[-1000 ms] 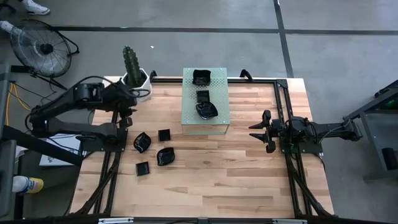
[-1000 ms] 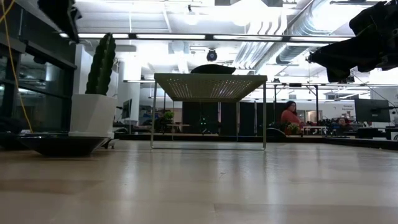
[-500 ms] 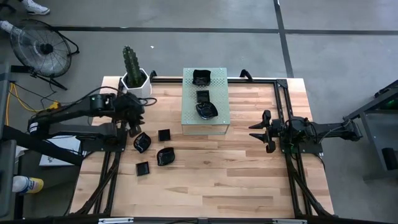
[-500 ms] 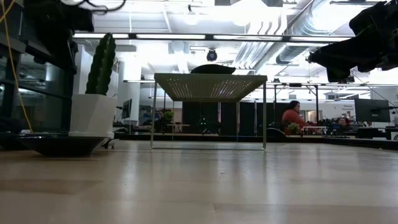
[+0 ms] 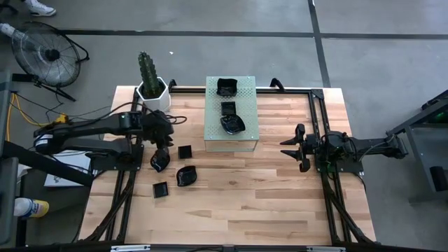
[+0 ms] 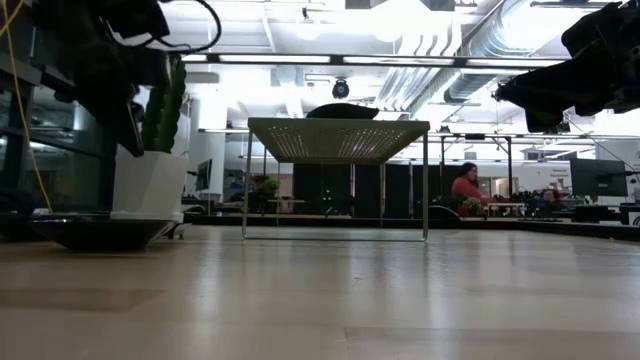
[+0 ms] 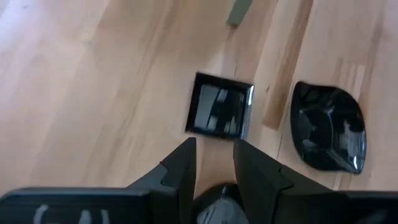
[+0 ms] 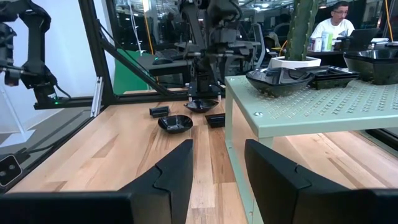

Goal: Pick & Place Mini shaped plates
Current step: Stack the black square plate on top of the black square plate on the shelf

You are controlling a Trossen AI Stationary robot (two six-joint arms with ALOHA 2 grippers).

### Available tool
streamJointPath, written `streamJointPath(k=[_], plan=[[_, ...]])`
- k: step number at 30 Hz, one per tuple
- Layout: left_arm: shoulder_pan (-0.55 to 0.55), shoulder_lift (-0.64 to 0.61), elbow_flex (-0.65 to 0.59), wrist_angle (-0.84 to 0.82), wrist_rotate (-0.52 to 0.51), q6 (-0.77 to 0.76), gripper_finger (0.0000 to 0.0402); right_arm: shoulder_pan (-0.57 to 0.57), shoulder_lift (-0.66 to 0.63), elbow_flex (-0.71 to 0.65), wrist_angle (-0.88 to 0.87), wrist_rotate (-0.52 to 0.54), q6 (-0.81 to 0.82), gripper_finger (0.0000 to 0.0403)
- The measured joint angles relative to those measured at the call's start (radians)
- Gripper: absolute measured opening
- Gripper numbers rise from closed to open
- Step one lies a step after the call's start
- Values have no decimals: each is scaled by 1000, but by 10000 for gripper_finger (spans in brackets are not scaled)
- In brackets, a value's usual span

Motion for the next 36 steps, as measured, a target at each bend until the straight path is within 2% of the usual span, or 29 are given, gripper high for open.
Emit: streamJointPath(k=[5,8,14,21,30,36], plan=[[0,64,-35,69,-14,-89,104,0,0,0,0,0,0,140],[0,113,-37,98,-14,-82,104,0,0,0,0,0,0,140],[0,220,-37,205,-14,69,104,0,0,0,0,0,0,140],[0,327,-37,241,-6,203,104,0,0,0,0,0,0,140],[0,445,-37,270,-5,226,104,0,0,0,0,0,0,140],[0,479,-37,297,-6,226,104,0,0,0,0,0,0,140]])
